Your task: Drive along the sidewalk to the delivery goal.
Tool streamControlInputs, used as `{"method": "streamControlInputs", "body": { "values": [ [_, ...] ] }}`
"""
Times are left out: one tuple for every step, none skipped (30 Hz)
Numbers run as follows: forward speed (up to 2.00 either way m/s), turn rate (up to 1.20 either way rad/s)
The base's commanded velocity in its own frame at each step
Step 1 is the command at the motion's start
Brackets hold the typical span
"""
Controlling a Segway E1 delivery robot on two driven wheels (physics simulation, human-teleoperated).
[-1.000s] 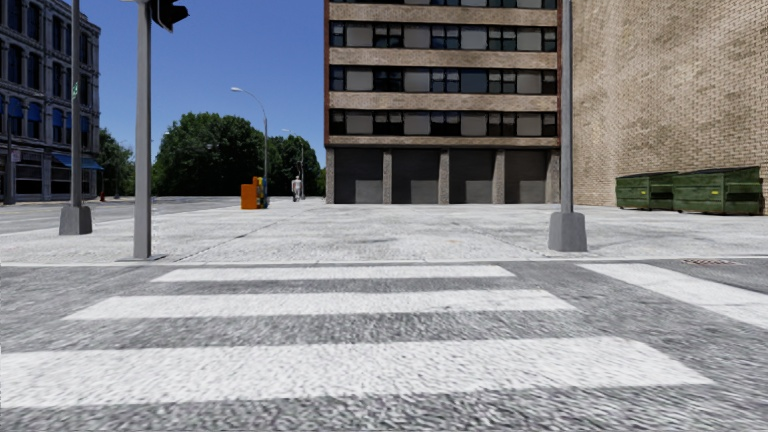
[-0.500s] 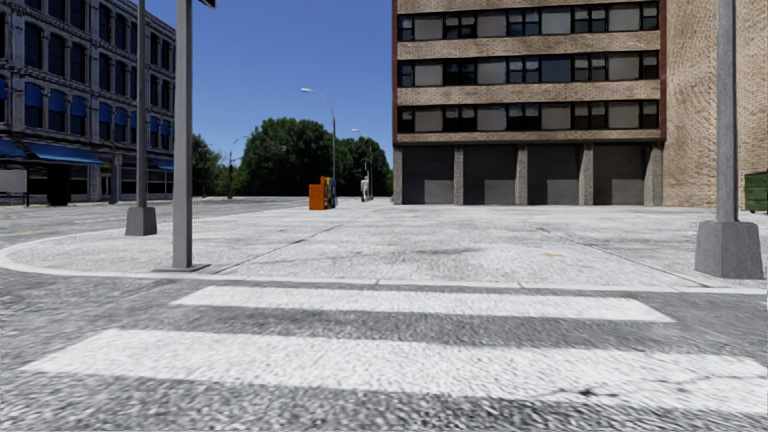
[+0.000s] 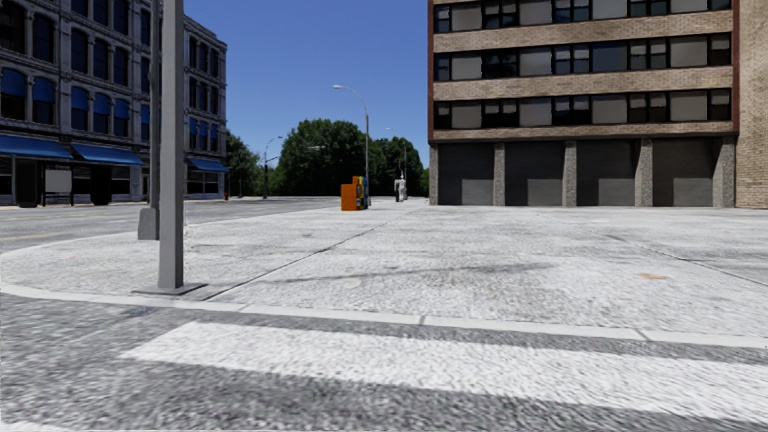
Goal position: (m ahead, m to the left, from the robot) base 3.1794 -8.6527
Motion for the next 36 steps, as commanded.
{"method": "streamControlInputs", "body": {
  "values": [
    [2.0,0.0],
    [2.0,0.0],
    [2.0,0.0],
    [2.0,0.0],
    [2.0,0.0],
    [2.0,0.0],
    [2.0,0.0],
    [2.0,0.0],
    [2.0,-0.01],
    [1.95,-0.14],
    [1.95,-0.14],
    [1.83,-0.21],
    [1.79,-0.26],
    [1.79,-0.26],
    [1.78,-0.32],
    [1.77,-0.36],
    [1.77,-0.38],
    [1.77,-0.38],
    [1.76,-0.42],
    [1.75,-0.49],
    [1.73,-0.52],
    [1.73,-0.52],
    [1.68,-0.56],
    [1.59,-0.65],
    [1.55,-0.68],
    [1.55,-0.68],
    [1.54,-0.69],
    [1.54,-0.69],
    [1.53,-0.69],
    [1.53,-0.69],
    [1.53,-0.69],
    [1.53,-0.69],
    [1.53,-0.69],
    [1.53,-0.69],
    [1.53,-0.69],
    [1.56,-0.69]
  ]
}}
